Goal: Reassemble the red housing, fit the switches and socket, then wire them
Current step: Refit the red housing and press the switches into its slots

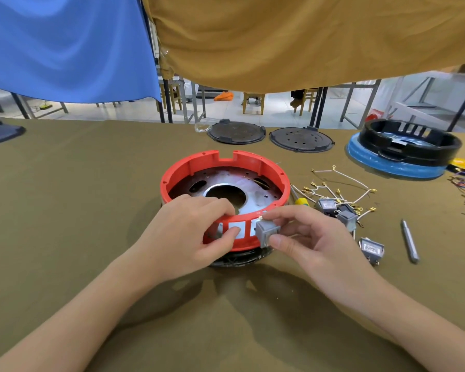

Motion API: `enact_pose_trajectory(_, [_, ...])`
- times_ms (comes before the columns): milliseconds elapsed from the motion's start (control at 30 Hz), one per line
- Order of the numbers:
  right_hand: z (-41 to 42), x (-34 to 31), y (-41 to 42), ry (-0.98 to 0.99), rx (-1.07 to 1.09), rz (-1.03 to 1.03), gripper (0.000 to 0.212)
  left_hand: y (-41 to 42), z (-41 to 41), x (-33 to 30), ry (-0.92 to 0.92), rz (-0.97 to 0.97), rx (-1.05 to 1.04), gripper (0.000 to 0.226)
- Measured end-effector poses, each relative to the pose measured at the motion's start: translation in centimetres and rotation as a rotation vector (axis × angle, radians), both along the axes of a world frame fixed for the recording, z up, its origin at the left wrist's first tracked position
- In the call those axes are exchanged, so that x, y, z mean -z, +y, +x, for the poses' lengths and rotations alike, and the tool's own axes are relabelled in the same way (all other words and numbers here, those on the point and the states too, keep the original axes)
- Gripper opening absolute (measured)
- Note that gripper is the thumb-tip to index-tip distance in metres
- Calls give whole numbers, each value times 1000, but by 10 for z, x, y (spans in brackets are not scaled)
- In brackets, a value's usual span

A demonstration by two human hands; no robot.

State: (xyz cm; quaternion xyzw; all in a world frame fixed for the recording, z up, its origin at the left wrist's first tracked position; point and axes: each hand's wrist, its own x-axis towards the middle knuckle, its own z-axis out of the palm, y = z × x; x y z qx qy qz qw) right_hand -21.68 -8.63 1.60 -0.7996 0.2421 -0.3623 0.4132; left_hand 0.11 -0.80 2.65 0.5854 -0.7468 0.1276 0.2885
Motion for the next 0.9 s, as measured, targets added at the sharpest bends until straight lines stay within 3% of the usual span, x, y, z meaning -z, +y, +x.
enact_pose_trajectory(267, [0,-1,-2,93,28,-207,37,-1,-3,0,2,17,-6,32])
enact_pose_trajectory(567, [3,-13,-3,322,71,-655,23,-5,-4,0,-3,11,-18,44])
enact_pose_trajectory(700, [5,-20,-2,366,72,-680,21,-6,-7,0,-35,-10,-51,54])
enact_pose_trajectory(767, [6,-23,-7,363,74,-594,20,-8,-9,-1,-53,-23,-70,58])
enact_pose_trajectory(900, [8,-23,-16,355,61,-551,35,-12,-13,-3,-88,-30,-100,61])
